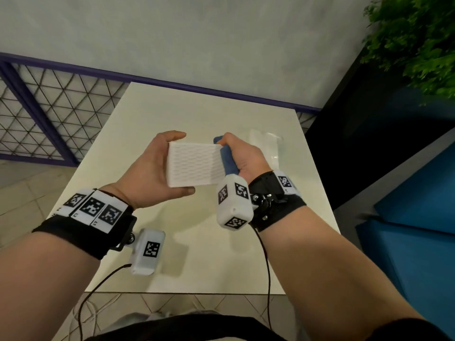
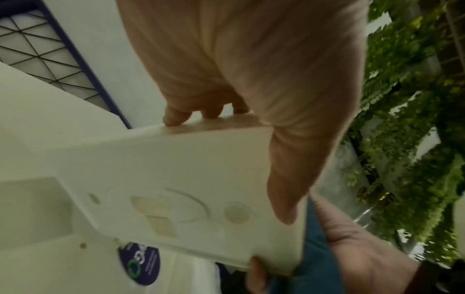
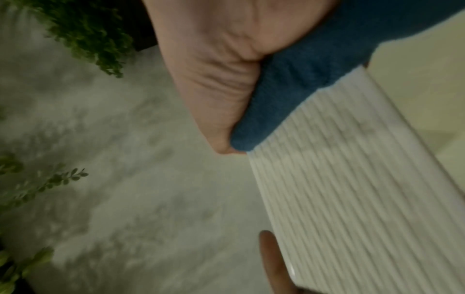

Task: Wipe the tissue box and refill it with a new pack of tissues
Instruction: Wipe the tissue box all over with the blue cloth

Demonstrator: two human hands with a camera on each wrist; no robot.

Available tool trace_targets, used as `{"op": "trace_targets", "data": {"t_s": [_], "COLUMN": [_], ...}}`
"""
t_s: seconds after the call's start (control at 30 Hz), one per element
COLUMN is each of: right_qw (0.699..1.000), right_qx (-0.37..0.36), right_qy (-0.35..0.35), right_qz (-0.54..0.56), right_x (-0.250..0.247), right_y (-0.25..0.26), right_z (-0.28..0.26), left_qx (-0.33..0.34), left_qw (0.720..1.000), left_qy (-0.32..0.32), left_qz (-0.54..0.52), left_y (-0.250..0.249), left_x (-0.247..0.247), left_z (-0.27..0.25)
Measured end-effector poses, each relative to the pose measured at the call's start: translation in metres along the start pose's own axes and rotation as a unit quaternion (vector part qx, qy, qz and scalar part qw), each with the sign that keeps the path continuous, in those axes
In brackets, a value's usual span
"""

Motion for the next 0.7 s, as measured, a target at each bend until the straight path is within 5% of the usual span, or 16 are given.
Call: {"op": "trace_targets", "data": {"t_s": [0.07,0.17,0.23,0.57,0.6,0.7], "right_qw": [0.999,0.995,0.989,0.981,0.971,0.86], "right_qx": [-0.007,-0.08,-0.145,-0.193,-0.206,-0.281], "right_qy": [-0.022,-0.046,-0.025,-0.014,0.024,0.086], "right_qz": [0.033,0.047,0.028,-0.031,-0.122,-0.417], "right_x": [0.0,0.011,0.027,0.009,0.029,0.082], "right_y": [-0.005,0.0,0.005,0.037,0.039,0.024], "right_z": [-0.003,-0.012,-0.021,-0.019,-0.024,-0.04], "left_qx": [0.011,0.005,-0.031,-0.12,-0.119,-0.109], "left_qw": [0.997,0.951,0.933,0.967,0.967,0.974], "left_qy": [-0.012,0.015,0.001,-0.103,-0.115,-0.147], "left_qz": [0.082,0.309,0.359,0.201,0.191,0.136], "left_y": [-0.017,-0.037,-0.035,0.011,0.008,0.002], "left_x": [-0.002,0.017,0.026,-0.011,-0.012,-0.014], "left_z": [-0.001,0.005,0.007,-0.002,-0.002,-0.001]}}
Point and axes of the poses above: each hand's wrist, its own z-axis towards the middle knuckle, its own x-axis out of the palm, y = z × x, the point moved 9 cm from there along z, towards the middle knuckle, and after that the axes turned 3 degrees about y, right-handed, at the moved point
